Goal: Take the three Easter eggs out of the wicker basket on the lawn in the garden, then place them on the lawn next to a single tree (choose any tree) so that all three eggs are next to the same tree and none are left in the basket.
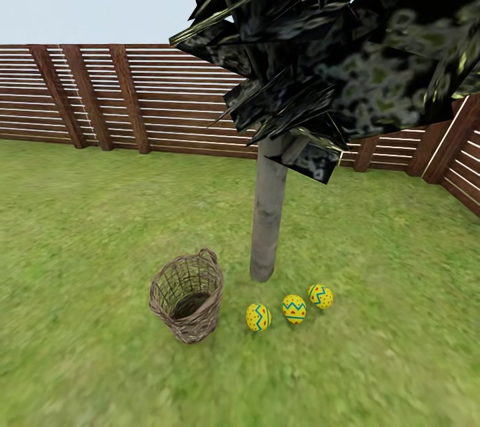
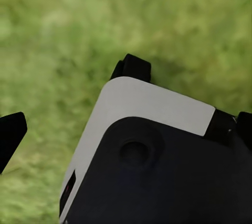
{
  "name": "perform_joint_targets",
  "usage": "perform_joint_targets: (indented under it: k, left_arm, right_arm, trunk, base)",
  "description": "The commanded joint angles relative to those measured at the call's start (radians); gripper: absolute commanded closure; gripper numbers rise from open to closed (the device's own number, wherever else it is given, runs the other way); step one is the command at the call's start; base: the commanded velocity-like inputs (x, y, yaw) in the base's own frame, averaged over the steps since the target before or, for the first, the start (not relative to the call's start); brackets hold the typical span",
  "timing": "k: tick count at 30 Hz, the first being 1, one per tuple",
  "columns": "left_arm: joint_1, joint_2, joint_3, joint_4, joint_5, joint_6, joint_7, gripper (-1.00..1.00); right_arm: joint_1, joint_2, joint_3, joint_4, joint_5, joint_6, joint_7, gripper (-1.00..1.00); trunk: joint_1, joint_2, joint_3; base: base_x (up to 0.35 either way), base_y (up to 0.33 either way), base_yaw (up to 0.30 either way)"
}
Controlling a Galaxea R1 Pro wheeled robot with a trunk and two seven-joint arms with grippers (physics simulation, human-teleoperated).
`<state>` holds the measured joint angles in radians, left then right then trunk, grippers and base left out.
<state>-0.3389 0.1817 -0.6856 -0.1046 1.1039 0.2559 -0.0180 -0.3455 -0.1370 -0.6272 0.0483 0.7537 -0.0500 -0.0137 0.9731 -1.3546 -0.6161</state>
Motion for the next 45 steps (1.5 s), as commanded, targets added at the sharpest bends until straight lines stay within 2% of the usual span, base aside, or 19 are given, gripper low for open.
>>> perform_joint_targets:
  k: [1, 10, 45]
  left_arm:
    - [0.0, 0.002, -0.004, 0.0, 0.003, 0.003, -0.002, -1.0]
    - [0.002, 0.0, -0.005, 0.031, 0.001, 0.004, -0.002, -1.0]
    - [0.002, 0.005, -0.005, 0.037, 0.002, 0.004, -0.002, -1.0]
  right_arm:
    - [-0.001, -0.001, -0.008, 0.004, 0.005, -0.005, -0.002, -1.0]
    - [-0.001, -0.001, -0.008, 0.004, 0.006, -0.005, -0.001, -1.0]
    - [-0.001, -0.001, -0.007, 0.004, 0.007, -0.005, -0.001, -1.0]
  trunk:
    - [0.0, 0.0, -0.001]
    - [0.0, 0.0, -0.001]
    - [0.0, 0.0, -0.001]
  base:
    - [0.0, 0.0, 0.0]
    - [0.0, 0.0, 0.0]
    - [0.0, 0.0, 0.0]
